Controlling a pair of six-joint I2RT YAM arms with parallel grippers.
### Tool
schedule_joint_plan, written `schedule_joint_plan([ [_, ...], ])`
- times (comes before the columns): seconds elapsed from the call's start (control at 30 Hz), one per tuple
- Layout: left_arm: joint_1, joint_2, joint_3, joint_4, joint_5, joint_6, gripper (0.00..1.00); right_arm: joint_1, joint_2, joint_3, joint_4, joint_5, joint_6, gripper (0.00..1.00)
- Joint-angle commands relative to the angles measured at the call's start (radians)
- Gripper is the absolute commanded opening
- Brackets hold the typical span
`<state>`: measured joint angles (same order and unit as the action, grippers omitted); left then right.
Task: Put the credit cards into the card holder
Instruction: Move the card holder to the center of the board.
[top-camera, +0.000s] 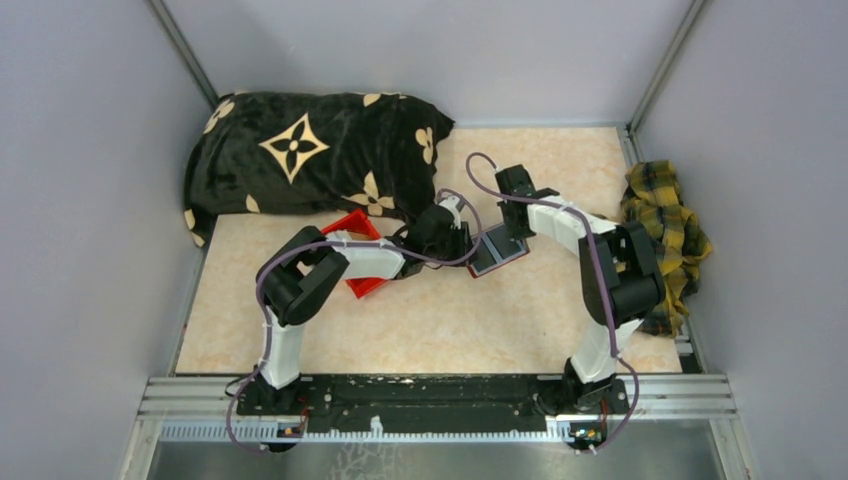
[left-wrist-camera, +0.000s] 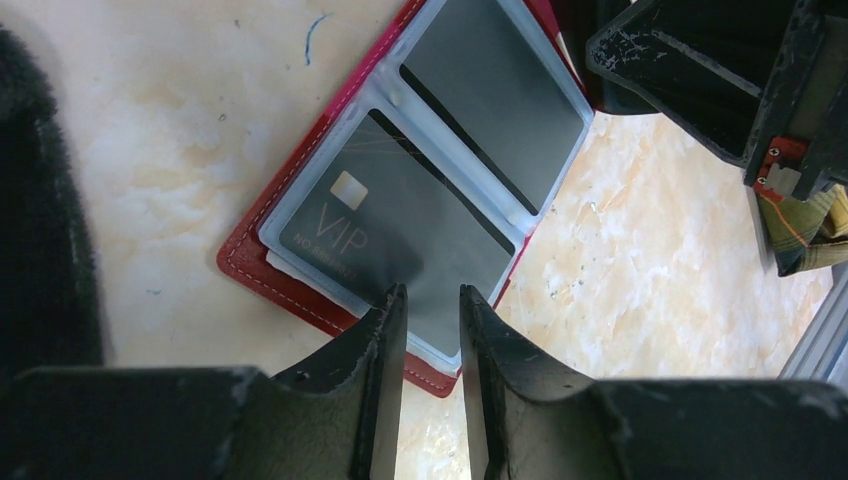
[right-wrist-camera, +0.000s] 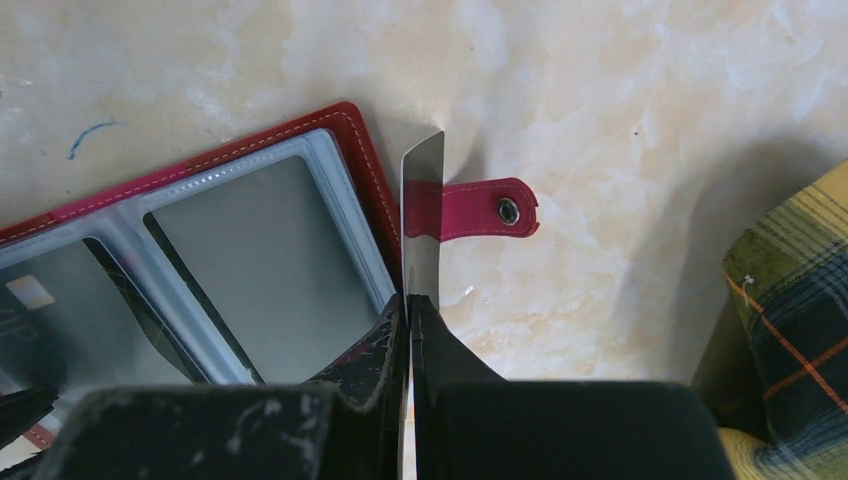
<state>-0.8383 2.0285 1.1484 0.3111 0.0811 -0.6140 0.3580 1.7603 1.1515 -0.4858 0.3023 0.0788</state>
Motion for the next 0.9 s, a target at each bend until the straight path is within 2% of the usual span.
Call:
schedule_joint_plan([
  [0.0,-0.002,-0.029,-0.052,-0.121,-0.060,-0.005,0.36,0.041,-0.013,-0.040,0.004,-0.139,0.030,0.00],
  [0.27,-0.004,-0.137,-0.134,-0.138,-0.125,0.000,0.41,0.144,-0.030,-0.054,-0.003,-0.137,0.076,0.00],
  [0.63,-0.004,-0.267,-0.257,-0.165,-0.220,-0.007,0.42,0.289,-0.077,-0.079,-0.026,-0.134,0.157,0.00],
  [0.87,-0.004,-0.311,-0.321,-0.189,-0.280,-0.019,0.43,0.323,-0.117,-0.134,-0.011,-0.140,0.213,0.00],
])
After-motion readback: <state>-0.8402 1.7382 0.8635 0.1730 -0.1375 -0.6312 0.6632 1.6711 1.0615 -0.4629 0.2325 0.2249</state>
